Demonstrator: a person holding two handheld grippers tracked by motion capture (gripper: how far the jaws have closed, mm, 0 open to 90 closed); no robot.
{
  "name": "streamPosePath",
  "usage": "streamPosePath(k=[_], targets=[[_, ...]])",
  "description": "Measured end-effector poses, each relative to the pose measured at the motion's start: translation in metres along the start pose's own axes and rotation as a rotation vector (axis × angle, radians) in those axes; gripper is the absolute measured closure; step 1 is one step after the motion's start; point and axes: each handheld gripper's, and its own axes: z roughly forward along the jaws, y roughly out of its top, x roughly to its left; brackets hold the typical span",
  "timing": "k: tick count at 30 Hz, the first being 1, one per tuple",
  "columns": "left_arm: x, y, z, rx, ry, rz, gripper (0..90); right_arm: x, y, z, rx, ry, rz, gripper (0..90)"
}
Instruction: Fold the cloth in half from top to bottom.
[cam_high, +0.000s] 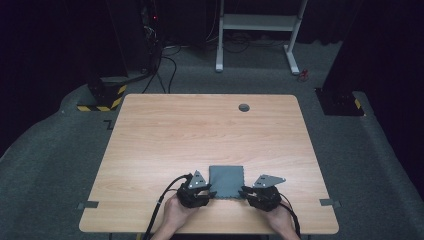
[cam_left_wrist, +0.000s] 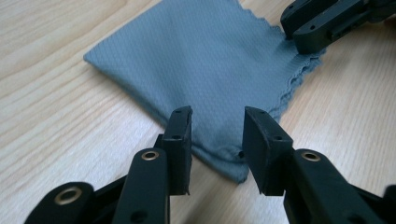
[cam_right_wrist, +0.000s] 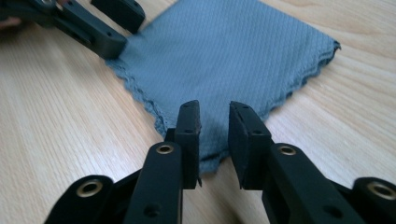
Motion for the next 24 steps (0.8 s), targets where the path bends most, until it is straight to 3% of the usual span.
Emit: streamPosePath(k=[7, 9, 12, 14, 16, 19, 23, 24], targets=[[0.005, -0.007, -0.012, 0.007, -0.015, -0.008, 58.8, -0.002, -0.003, -0.005, 0.003, -0.010, -0.006, 69.5], [0.014, -0.005, -0.021, -0.036, -0.002, -0.042, 57.6, -0.007, 0.000, -0.009, -0.021, -0.014, 0.022, 67.8], [0.021, 0.001, -0.024, -0.057, 0.028, -0.064, 56.3, -0.013, 0.004, -0.012, -0.046, -0.024, 0.052, 67.7], [0.028, 0.014, -0.019, -0.047, 0.080, -0.107, 53.5, -0.024, 0.013, -0.011, -0.064, -0.057, 0.096, 68.6], [0.031, 0.018, -0.015, -0.036, 0.091, -0.119, 53.1, -0.028, 0.017, -0.009, -0.068, -0.061, 0.110, 68.9], [0.038, 0.031, 0.003, -0.025, 0.107, -0.170, 51.7, -0.034, 0.028, 0.001, -0.066, -0.087, 0.136, 68.9], [0.042, 0.042, 0.017, -0.011, 0.168, -0.182, 50.0, -0.038, 0.042, 0.020, -0.050, -0.120, 0.142, 68.2], [0.043, 0.044, 0.020, -0.012, 0.187, -0.176, 49.5, -0.039, 0.049, 0.028, -0.039, -0.146, 0.127, 68.2]])
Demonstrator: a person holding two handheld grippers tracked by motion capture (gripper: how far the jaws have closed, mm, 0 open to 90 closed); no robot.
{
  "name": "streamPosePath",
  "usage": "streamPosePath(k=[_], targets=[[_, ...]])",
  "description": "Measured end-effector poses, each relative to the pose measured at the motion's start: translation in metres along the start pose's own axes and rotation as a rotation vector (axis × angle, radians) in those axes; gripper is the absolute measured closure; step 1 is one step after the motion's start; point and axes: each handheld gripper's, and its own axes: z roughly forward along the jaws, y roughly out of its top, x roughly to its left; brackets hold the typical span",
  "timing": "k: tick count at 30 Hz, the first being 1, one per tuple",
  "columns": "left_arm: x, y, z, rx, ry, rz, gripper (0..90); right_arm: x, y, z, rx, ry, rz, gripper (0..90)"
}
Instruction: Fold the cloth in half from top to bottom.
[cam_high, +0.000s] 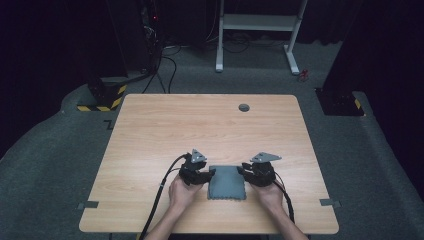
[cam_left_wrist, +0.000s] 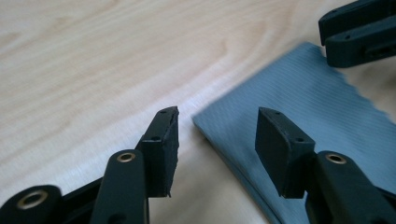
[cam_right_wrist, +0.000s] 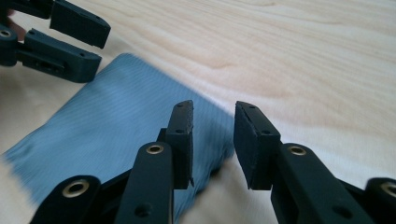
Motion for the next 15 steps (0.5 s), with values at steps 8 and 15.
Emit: streamPosePath(k=[8, 15], targets=[[0.003, 0.007, 0.019, 0.077, 0.044, 0.035, 50.1, -0.006, 0.003, 0.017, 0.061, -0.035, 0.004, 68.4], [0.006, 0.009, 0.021, 0.096, 0.022, 0.036, 50.5, -0.014, 0.000, 0.013, 0.082, -0.018, -0.007, 73.3]])
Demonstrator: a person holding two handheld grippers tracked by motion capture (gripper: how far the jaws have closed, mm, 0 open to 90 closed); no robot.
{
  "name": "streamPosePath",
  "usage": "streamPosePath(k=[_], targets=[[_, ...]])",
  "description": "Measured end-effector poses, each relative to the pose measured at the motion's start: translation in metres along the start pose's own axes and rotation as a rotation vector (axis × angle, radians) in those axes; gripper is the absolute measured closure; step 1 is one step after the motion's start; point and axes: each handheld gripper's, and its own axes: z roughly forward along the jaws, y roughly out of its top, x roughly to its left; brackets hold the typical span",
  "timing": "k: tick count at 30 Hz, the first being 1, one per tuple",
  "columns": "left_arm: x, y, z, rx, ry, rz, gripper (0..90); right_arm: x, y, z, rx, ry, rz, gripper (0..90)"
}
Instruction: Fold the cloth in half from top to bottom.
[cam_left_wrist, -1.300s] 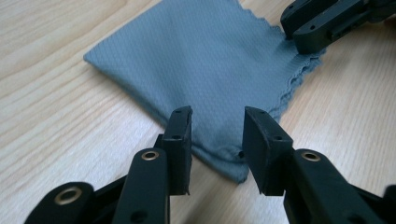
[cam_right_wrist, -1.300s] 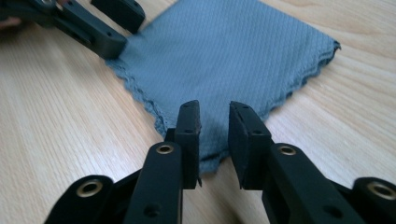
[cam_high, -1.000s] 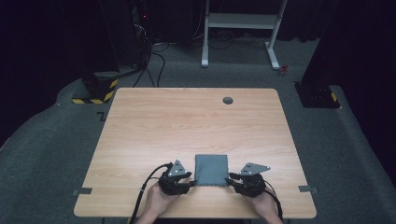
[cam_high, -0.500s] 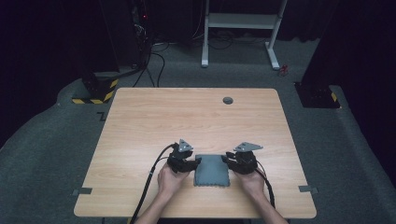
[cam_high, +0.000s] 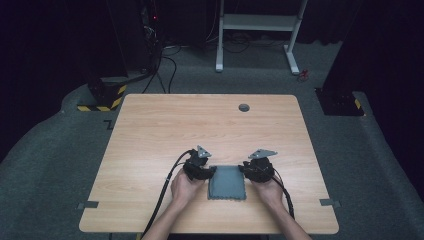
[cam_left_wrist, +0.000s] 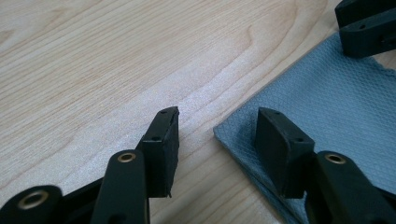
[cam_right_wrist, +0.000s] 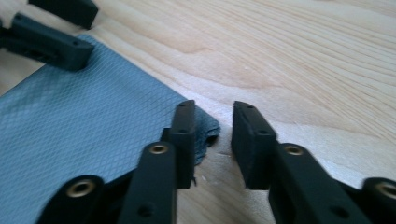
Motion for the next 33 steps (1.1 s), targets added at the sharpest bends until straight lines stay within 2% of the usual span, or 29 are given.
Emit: streamPosePath(k=[3, 6, 9, 10, 12, 13, 20, 25, 30, 33], targets=[[-0.001, 0.001, 0.000, 0.008, -0.019, 0.011, 56.0, 0.002, 0.002, 0.001, 0.013, 0.020, -0.018, 82.0], [-0.002, 0.003, -0.001, 0.022, -0.044, 0.024, 67.2, 0.002, 0.004, 0.001, 0.025, 0.038, -0.041, 87.8], [-0.002, 0.003, 0.000, 0.021, -0.062, 0.020, 73.3, 0.002, 0.005, 0.001, 0.030, 0.044, -0.035, 88.0], [0.000, 0.003, -0.001, 0.023, -0.084, 0.018, 75.6, 0.001, 0.005, 0.001, 0.031, 0.046, -0.037, 88.2], [0.000, 0.003, -0.001, 0.023, -0.098, 0.012, 78.3, 0.001, 0.005, 0.001, 0.031, 0.045, -0.042, 88.2], [0.000, 0.003, -0.001, 0.024, -0.103, 0.015, 82.6, 0.002, 0.005, 0.001, 0.029, 0.043, -0.045, 88.2], [0.000, 0.004, -0.003, 0.020, -0.102, 0.038, 84.9, 0.001, 0.008, -0.001, 0.016, 0.043, -0.055, 88.4], [0.003, 0.005, -0.006, 0.000, -0.101, 0.029, 85.2, 0.002, 0.012, -0.002, 0.007, 0.039, -0.059, 88.5], [0.007, 0.009, -0.009, -0.004, -0.082, 0.043, 85.3, 0.003, 0.019, -0.002, -0.001, 0.035, -0.059, 88.5], [0.010, 0.013, -0.010, -0.005, -0.079, 0.038, 85.3, 0.003, 0.023, -0.002, -0.005, 0.031, -0.059, 88.5]])
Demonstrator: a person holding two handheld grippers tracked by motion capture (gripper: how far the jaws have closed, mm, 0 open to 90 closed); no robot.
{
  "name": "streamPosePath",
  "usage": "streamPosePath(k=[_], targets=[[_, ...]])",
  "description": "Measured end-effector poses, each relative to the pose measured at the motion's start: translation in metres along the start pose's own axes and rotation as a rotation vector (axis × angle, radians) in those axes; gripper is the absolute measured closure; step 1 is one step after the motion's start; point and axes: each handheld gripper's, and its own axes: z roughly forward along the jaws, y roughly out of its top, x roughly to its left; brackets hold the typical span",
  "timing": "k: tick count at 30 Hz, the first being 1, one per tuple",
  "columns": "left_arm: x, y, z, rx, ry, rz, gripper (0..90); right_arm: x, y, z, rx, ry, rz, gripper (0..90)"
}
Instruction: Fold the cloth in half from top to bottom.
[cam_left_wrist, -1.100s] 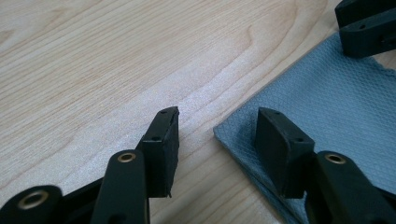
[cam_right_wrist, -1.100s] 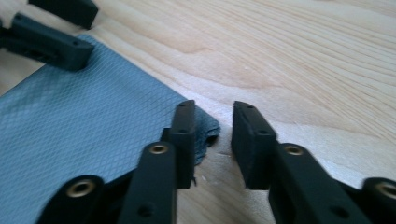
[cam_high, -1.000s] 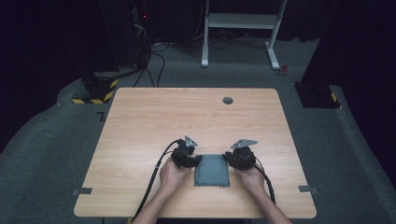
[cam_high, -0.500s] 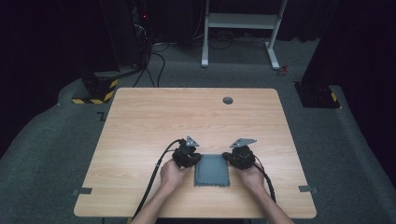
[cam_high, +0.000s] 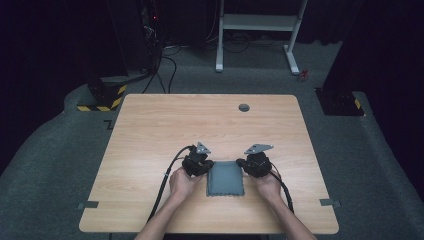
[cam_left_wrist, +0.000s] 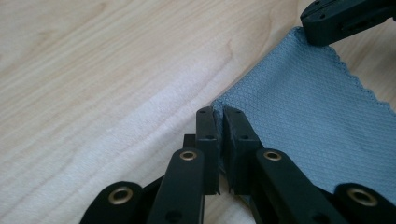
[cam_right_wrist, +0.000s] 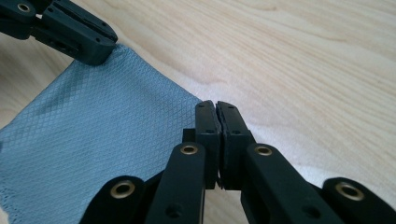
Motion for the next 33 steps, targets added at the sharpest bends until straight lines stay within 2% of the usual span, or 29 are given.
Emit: streamPosePath(k=[2, 5, 7, 10, 13, 18, 20, 23, 27, 29, 33], targets=[[0.004, 0.002, -0.001, -0.018, -0.001, -0.015, 85.2, -0.001, 0.003, 0.000, -0.007, -0.004, 0.002, 88.5], [0.010, 0.005, 0.000, -0.015, 0.005, -0.020, 85.2, -0.002, 0.007, 0.001, -0.022, -0.007, 0.015, 88.5], [0.014, 0.007, 0.001, -0.013, 0.021, -0.008, 85.3, -0.001, 0.010, 0.003, -0.019, -0.023, -0.003, 88.5], [0.018, 0.010, 0.002, -0.024, 0.025, -0.016, 85.4, -0.002, 0.017, 0.006, -0.018, -0.038, -0.010, 88.5], [0.023, 0.012, 0.003, -0.033, 0.018, -0.039, 85.6, -0.005, 0.022, 0.010, -0.016, -0.041, 0.014, 88.5], [0.027, 0.017, 0.007, -0.031, 0.036, -0.036, 85.6, -0.009, 0.028, 0.016, -0.012, -0.062, 0.019, 88.5], [0.029, 0.018, 0.009, -0.042, 0.038, -0.050, 85.6, -0.011, 0.032, 0.018, -0.011, -0.069, 0.013, 88.5], [0.033, 0.017, 0.014, -0.048, 0.028, -0.078, 85.6, -0.013, 0.032, 0.021, -0.011, -0.080, 0.023, 88.5], [0.035, 0.015, 0.021, -0.031, 0.036, -0.070, 85.9, -0.016, 0.029, 0.030, 0.009, -0.088, 0.044, 88.5], [0.035, 0.015, 0.023, -0.032, 0.033, -0.088, 86.0, -0.017, 0.029, 0.033, 0.005, -0.101, 0.039, 88.4], [0.036, 0.014, 0.026, -0.025, 0.045, -0.077, 85.9, -0.018, 0.028, 0.038, 0.020, -0.101, 0.051, 88.3]])
